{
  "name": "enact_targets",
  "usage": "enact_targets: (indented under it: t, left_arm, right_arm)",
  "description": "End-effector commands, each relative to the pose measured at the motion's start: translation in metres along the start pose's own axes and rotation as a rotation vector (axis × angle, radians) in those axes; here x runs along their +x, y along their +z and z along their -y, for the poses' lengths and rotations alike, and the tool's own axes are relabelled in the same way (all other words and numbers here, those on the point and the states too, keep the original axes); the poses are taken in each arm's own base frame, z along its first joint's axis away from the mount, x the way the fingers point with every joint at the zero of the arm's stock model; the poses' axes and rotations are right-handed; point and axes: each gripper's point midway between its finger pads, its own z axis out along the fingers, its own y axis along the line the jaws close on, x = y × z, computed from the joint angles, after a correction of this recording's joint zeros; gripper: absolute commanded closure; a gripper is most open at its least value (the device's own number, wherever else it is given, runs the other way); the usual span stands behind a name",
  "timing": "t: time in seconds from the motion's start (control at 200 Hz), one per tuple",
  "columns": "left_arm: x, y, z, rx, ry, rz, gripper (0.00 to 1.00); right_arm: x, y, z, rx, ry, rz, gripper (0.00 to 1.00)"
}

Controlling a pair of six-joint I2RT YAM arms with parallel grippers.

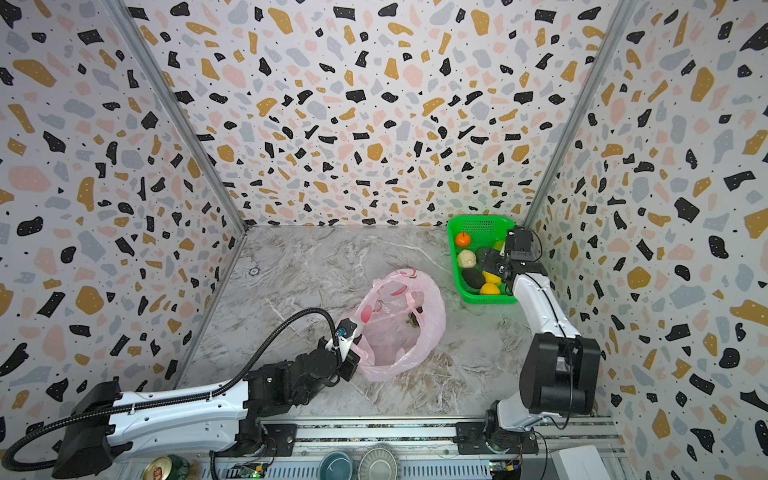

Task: Untie the knot of the plastic bag and take out the fruit
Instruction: 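Move the right gripper back into the bag toward the dark mangosteen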

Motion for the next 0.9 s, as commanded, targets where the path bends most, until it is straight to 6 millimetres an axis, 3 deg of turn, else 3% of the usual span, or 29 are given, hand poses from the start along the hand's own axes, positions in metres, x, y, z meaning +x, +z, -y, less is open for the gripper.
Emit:
enact_targets:
  t: [0.0,0.245,0.476,0.651,0.791,0.891]
  left_arm:
    - [-0.016,-0.002,0.002,0.004,-0.007,0.052,1.00]
    - [-0.020,0.000,0.007,0.025,0.022,0.067,1.00]
    - [-0.008,0.004,0.012,0.045,0.057,0.037,1.00]
    - [0.002,0.009,0.016,0.052,0.079,0.015,1.00]
    - [0.001,0.013,0.021,0.054,0.091,0.015,1.00]
    - [-0.002,0.014,0.022,0.045,0.091,0.022,1.00]
  right_arm:
    - [0.030,-0.044,-0.049,-0.140,-0.036,-0.085,0.17]
    - [0.093,-0.110,-0.130,-0.313,-0.100,-0.210,0.18]
    - [0.142,-0.146,-0.179,-0.396,-0.145,-0.292,0.20]
    - [0.180,-0.156,-0.196,-0.393,-0.208,-0.347,0.21]
    - [0.210,-0.149,-0.195,-0.373,-0.232,-0.383,0.21]
    - [0.218,-0.141,-0.197,-0.366,-0.233,-0.374,0.21]
